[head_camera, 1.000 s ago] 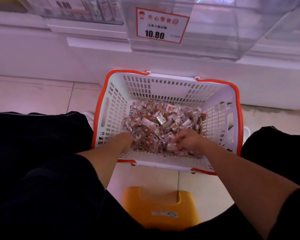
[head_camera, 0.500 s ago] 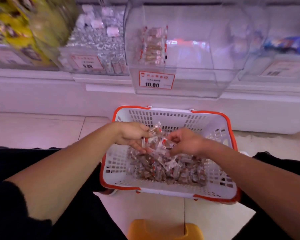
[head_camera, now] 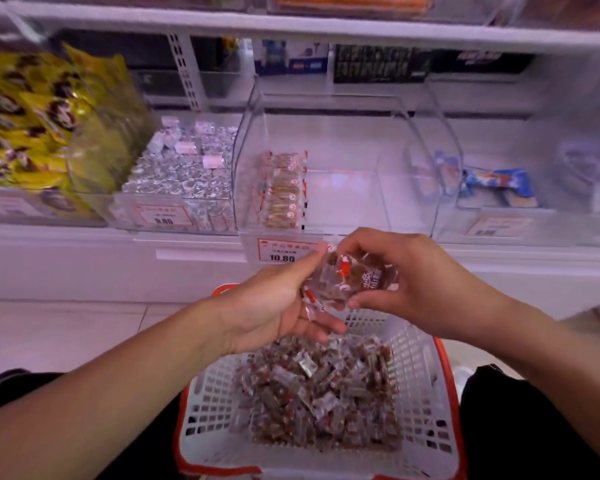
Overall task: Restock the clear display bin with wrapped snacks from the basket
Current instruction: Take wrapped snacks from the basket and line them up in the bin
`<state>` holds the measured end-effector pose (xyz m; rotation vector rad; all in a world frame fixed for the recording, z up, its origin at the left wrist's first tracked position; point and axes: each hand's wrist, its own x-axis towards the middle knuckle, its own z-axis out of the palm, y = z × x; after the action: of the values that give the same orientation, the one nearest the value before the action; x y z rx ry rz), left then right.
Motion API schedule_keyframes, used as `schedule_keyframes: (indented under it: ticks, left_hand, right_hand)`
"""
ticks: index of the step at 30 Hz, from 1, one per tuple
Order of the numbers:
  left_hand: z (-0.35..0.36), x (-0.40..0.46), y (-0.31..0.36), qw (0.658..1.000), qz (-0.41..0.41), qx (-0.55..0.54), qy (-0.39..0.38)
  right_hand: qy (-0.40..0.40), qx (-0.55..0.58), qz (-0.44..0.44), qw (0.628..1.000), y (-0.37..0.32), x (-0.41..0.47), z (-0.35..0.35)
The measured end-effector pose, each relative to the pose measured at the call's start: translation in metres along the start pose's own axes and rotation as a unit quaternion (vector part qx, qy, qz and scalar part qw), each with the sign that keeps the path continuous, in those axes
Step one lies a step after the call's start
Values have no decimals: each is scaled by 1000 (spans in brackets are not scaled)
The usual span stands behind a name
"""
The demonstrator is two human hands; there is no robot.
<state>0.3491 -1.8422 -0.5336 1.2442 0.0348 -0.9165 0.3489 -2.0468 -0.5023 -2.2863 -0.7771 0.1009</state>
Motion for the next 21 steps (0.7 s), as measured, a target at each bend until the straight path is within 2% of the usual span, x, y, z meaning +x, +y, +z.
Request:
schedule_keyframes:
  ticks: [3, 8, 12, 15, 18, 21]
  left_hand:
    - [1, 3, 0, 999, 22, -27, 24]
    - [-2, 1, 4, 990, 54, -126, 10]
    - [0, -7, 7, 985, 80, -151, -20]
    - [0, -10, 10, 983, 93, -161, -14]
    - [1, -12, 12, 987, 118, -106, -20]
    - [-2, -14, 11, 990, 131, -53, -7]
  right_hand:
    - [-15, -15, -52, 998, 2, 2, 6]
    - [37, -40, -56, 997, 9, 2, 5]
    - [32, -149, -79, 985, 4, -1, 9]
    - [55, -201, -99, 973, 0, -2, 11]
    - [82, -126, -83, 985, 0, -1, 9]
    - [77, -36, -64, 994, 0, 0, 5]
